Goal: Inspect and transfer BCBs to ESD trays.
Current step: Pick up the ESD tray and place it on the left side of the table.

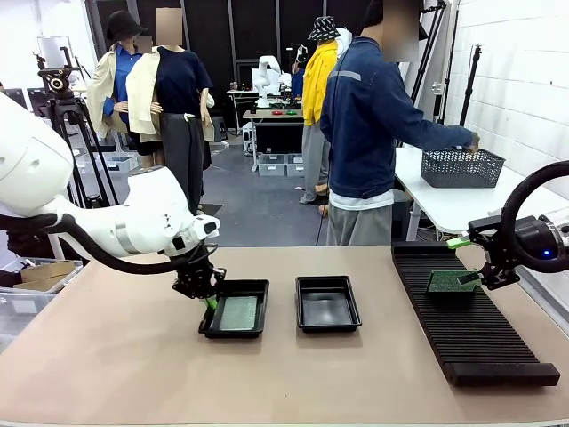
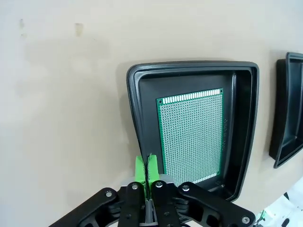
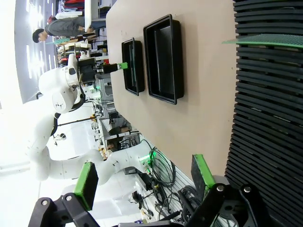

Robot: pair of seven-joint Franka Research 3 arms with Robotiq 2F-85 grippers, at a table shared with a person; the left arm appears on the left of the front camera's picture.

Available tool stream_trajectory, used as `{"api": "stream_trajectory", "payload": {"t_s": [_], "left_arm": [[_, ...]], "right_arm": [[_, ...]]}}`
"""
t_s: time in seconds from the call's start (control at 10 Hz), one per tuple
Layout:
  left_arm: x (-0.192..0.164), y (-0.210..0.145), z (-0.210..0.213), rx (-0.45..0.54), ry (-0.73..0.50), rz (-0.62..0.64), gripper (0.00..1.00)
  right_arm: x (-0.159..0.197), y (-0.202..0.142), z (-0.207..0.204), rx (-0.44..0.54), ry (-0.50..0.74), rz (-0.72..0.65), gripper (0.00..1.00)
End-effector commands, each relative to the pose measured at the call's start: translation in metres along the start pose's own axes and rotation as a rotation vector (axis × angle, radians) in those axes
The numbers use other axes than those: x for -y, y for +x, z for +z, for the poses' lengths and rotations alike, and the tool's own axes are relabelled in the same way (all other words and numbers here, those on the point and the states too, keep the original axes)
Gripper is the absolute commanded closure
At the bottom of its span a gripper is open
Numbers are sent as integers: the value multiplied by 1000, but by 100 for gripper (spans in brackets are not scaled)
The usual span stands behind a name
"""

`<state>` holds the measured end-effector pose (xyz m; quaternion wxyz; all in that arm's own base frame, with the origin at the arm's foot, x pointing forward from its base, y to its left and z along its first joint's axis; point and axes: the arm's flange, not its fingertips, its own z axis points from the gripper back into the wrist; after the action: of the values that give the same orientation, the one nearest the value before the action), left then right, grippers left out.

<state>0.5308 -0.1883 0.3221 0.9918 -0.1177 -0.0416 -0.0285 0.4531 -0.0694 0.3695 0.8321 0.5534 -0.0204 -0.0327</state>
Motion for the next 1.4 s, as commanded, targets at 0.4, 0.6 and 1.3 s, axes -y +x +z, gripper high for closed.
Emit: {"api": "stream_trajectory", "payload": {"t_s": [0.4,0.6,1.3], "left_arm": [[-73,-12,28,-16,47,-9,100],[-100,-11,35,-57,53,-12,100],[-194,-8,55,-2,37,80,100]], "right_arm": [[5,8,3,57,163,-12,0],[6,11,3,30,175,0,0],[4,6,0,28,149,-26,0]]}}
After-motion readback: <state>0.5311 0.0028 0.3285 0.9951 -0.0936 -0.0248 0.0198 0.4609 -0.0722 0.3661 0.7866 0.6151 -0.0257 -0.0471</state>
